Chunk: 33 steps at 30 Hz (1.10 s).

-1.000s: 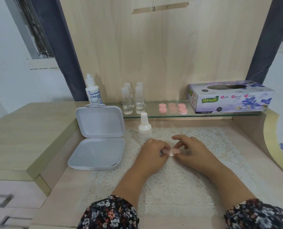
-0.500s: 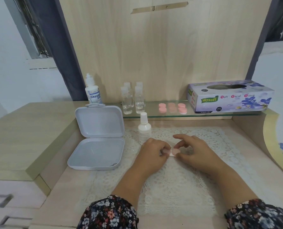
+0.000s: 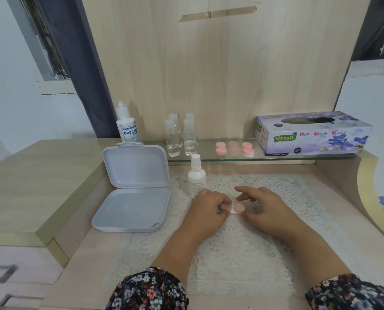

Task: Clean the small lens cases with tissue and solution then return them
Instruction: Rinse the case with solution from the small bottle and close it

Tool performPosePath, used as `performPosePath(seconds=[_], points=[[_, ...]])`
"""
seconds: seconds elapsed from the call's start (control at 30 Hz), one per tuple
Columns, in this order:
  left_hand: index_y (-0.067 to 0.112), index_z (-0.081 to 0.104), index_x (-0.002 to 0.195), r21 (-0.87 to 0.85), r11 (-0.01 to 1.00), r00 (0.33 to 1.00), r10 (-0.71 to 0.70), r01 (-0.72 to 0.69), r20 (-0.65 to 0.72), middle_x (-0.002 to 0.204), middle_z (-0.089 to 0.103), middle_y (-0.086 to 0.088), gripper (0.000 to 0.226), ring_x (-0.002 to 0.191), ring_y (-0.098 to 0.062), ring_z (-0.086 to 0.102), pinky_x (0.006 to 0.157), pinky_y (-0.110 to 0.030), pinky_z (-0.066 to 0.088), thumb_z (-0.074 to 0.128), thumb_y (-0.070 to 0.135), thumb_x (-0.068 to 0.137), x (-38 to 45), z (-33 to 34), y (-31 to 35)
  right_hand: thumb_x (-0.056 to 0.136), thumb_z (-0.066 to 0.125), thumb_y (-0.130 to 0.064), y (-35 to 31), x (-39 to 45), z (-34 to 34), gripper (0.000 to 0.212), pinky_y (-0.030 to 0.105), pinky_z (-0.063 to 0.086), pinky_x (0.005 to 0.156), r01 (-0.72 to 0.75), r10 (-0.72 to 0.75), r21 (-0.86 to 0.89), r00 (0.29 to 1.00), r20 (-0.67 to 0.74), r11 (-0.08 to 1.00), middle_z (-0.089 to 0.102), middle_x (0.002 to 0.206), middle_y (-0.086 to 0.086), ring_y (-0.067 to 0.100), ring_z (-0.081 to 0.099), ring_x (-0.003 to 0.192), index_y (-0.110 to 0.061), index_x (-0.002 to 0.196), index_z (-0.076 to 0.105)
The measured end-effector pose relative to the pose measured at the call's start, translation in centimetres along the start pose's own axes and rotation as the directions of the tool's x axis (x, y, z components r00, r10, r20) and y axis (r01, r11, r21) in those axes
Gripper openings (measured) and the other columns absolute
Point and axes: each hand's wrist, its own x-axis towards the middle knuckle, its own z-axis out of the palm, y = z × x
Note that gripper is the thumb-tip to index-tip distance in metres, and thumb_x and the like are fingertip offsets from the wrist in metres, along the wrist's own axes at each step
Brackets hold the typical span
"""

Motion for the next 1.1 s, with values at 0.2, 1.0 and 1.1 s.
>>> performPosePath(seconds=[0.2, 1.0, 1.1], points=[[0.027, 0.070, 0.102, -0.027, 1.000, 1.000, 0.009, -0.009, -0.006, 0.098, 0.064, 0.011, 0.019, 0.104, -0.008, 0.046, 0.094, -0.033, 0.043, 0.061, 0.020, 0.087, -0.1, 0.1, -0.1, 0.085, 0.067, -0.035, 0.0, 0.0, 0.0, 0.044, 0.024, 0.038, 0.092, -0.009, 0.009, 0.002, 0.999, 0.037, 1.000, 0.063, 0.100, -0.027, -0.004, 0.045, 0.104, -0.047, 0.125, 0.054], [0.010, 0.056, 0.063, -0.233, 0.963, 0.739, -0.253, 0.133, -0.625, 0.062, 0.052, 0.007, 0.023, 0.064, -0.011, 0.049, 0.054, -0.018, 0.033, 0.048, -0.006, 0.077, -0.5, -2.1, 0.1, 0.081, 0.072, -0.019, -7.5, 2.5, -4.9, 0.033, 0.016, 0.038, 0.079, 0.099, -0.042, 0.241, 0.971, -0.233, 0.965, 0.061, 0.086, -0.015, -0.002, 0.049, 0.087, -0.041, 0.103, 0.062], [0.012, 0.054, 0.062, -0.233, 0.969, 0.708, -0.220, 0.080, -0.672, 0.061, 0.052, 0.007, 0.019, 0.061, -0.012, 0.048, 0.054, -0.019, 0.033, 0.041, 0.005, 0.074, -0.4, -2.1, 0.1, 0.082, 0.070, -0.026, -8.9, 4.5, -5.7, 0.029, 0.020, 0.038, 0.076, 0.103, -0.040, 0.235, 0.964, -0.262, 0.967, 0.063, 0.088, -0.013, 0.004, 0.051, 0.092, -0.039, 0.107, 0.061]])
